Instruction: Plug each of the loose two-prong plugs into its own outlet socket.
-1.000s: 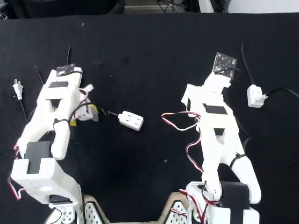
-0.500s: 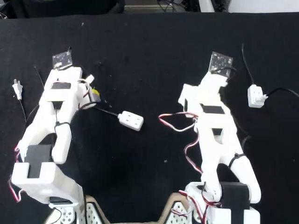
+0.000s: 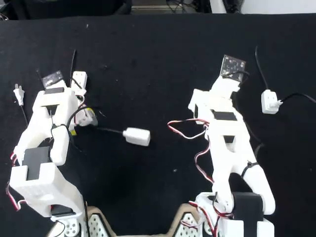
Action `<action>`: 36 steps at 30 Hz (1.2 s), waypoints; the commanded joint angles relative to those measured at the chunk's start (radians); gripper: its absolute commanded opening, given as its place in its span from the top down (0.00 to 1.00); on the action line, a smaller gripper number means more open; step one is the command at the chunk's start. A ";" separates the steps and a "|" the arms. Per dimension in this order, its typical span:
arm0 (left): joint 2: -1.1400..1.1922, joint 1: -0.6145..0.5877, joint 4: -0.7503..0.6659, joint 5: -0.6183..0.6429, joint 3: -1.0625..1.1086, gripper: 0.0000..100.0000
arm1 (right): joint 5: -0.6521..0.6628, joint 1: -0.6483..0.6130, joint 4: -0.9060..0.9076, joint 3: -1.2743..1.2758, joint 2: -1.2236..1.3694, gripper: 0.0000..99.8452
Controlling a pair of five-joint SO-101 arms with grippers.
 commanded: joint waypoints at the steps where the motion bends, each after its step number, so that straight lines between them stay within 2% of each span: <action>1: -0.006 -0.047 0.110 -0.077 -0.031 0.73 | -0.002 -0.012 -0.025 -0.028 -0.042 0.77; 4: -0.026 -0.061 0.120 -0.091 -0.070 0.73 | -0.002 -0.014 -0.025 -0.028 -0.042 0.77; 10: -0.089 -0.044 0.123 -0.235 -0.177 0.73 | -0.002 -0.014 -0.025 -0.025 -0.042 0.77; 15: -0.120 0.002 0.157 -0.468 -0.182 0.73 | -0.002 -0.014 -0.025 -0.025 -0.042 0.77; 19: -0.132 0.124 0.210 -0.661 -0.116 0.73 | -0.002 -0.008 -0.025 -0.030 -0.042 0.77; 25: -0.133 0.259 0.249 -0.683 -0.104 0.73 | -0.008 0.048 -0.028 -0.033 -0.042 0.77; 31: -0.123 0.395 0.305 -0.801 -0.093 0.73 | -0.009 0.074 -0.084 -0.027 -0.042 0.77; 33: -0.121 0.414 0.293 -0.802 -0.101 0.73 | -0.009 0.071 -0.084 -0.027 -0.042 0.77; 36: -0.121 0.420 0.201 -0.781 -0.094 0.73 | -0.009 0.069 -0.084 -0.027 -0.042 0.77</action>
